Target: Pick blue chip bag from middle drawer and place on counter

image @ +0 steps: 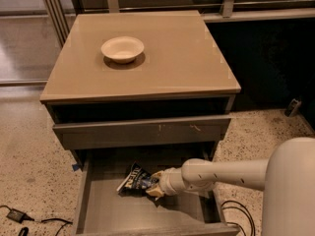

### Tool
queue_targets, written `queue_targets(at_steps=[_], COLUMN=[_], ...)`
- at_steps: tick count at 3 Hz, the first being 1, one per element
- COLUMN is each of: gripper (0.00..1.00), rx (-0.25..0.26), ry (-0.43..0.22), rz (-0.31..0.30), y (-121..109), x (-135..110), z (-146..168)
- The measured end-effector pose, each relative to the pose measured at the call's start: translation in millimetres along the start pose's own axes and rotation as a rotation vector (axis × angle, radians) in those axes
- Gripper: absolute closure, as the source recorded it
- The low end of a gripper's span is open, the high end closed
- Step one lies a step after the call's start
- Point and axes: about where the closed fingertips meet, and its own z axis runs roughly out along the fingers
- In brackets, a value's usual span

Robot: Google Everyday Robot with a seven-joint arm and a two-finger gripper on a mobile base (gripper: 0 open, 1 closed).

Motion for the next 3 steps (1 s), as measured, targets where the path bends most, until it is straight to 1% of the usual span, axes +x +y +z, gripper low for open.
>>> queue_targets(at_steps=[1,2,3], gripper=[0.96,1.0,1.0], rx=[0.0,-0.002,-0.008], ry=[0.0,0.0,0.001], rz=[0.0,0.008,0.025], y=[0.0,-0.6,-2.0], x=[0.0,0.3,0.9], z=[0.0,-1.4,-4.8])
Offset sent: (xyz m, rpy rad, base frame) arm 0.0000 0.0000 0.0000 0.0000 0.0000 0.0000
